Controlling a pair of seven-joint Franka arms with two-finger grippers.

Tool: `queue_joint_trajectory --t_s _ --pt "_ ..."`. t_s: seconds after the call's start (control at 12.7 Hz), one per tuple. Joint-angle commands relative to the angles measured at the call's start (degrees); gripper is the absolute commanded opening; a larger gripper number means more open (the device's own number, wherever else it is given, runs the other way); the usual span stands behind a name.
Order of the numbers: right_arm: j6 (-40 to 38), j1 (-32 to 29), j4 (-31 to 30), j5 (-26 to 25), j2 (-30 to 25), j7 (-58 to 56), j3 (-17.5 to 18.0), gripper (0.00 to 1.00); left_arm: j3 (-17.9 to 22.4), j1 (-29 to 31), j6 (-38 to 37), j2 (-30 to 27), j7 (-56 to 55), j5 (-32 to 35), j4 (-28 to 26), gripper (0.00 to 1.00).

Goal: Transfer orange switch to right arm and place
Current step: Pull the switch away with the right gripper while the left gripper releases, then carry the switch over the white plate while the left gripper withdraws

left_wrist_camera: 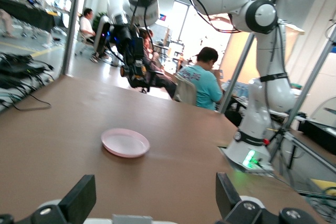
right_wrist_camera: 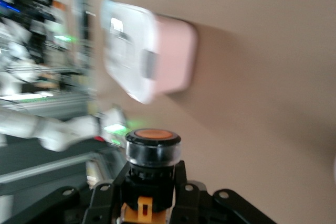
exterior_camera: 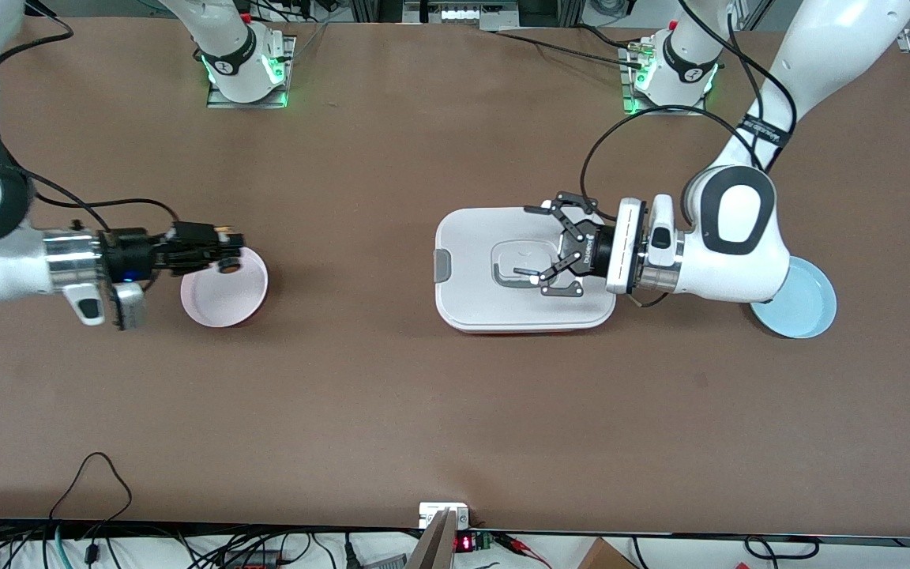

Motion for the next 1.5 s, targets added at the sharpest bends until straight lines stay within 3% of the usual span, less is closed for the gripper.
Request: queue_joint_trajectory --t_s 0.0,0.24,0.39,0.55,0.71,0.87,1.18,1.42 --pt "-1.41 -2.41 2.35 -15.81 -3.57 3.64 0.92 0.00 -0.61 2.89 -4.26 -1.40 -8.63 6.97 0.27 1.00" --pt "2.80 -1.81 1.99 -28.85 -6.74 11.09 0.30 0.00 -0.61 6.06 -12.58 -1.49 -17.94 16.97 3.77 1.00" --pt "5.25 0.03 -0.45 -31.94 -9.19 16.37 0.30 0.00 -0.79 7.91 -19.79 -1.83 -26.64 24.54 7.64 1.00" --pt "11.39 3.01 -7.02 -36.07 -13.76 21.99 0.39 0.00 -0.44 8.79 -25.07 -3.23 -35.08 31.91 9.76 1.00" --pt "18.85 5.04 -17.03 -37.57 -18.67 25.26 0.57 0.00 -1.13 10.54 -29.55 -4.21 -43.52 44.81 11.08 1.00" --pt "30.00 5.40 -28.54 -38.37 -22.73 25.80 0.57 0.00 -0.62 10.73 -33.78 -4.21 -49.06 49.78 13.09 1.00" --pt "45.05 5.40 -38.51 -38.72 -21.00 28.00 0.66 0.00 -1.40 8.54 -42.14 -3.68 -72.51 60.67 18.10 1.00" --pt "53.40 5.40 -38.79 -38.72 -13.72 28.00 0.66 0.00 -2.01 5.55 -44.96 -4.56 -87.54 68.05 18.73 1.00"
